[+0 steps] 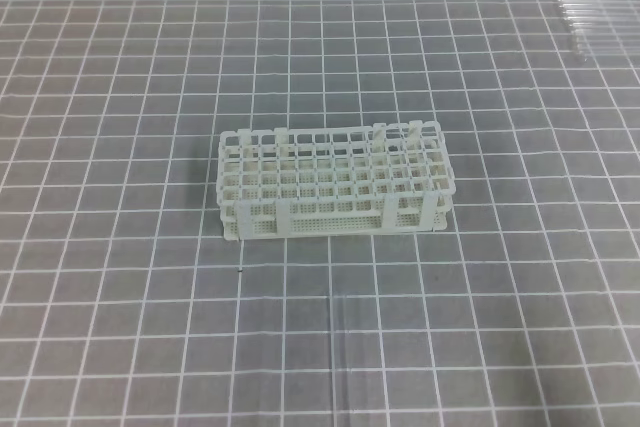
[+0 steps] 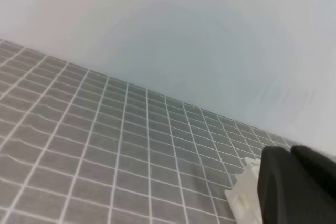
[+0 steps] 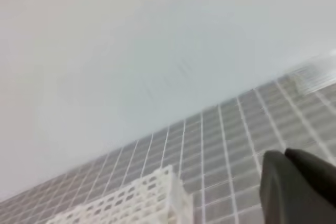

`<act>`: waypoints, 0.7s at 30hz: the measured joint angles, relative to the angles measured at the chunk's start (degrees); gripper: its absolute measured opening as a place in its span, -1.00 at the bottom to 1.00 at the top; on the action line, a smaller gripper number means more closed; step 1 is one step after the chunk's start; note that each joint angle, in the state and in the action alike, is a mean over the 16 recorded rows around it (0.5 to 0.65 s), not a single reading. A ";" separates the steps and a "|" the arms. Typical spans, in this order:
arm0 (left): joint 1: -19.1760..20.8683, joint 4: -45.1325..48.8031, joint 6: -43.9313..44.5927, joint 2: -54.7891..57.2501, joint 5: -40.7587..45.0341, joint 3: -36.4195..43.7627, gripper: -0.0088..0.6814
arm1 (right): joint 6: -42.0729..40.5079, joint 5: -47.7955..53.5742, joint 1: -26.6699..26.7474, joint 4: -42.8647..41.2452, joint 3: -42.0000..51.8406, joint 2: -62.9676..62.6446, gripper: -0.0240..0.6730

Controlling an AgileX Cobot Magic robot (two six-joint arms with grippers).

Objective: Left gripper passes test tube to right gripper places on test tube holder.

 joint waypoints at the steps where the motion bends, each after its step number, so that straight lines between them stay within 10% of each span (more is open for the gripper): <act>1: -0.01 -0.15 -0.35 0.28 0.48 -0.39 -0.98 | 0.00 0.24 0.00 0.82 -0.13 0.17 -0.97; 21: -0.10 -14.67 16.16 37.86 31.19 -29.76 -0.98 | -1.56 24.03 0.00 -2.51 -17.92 24.98 -0.97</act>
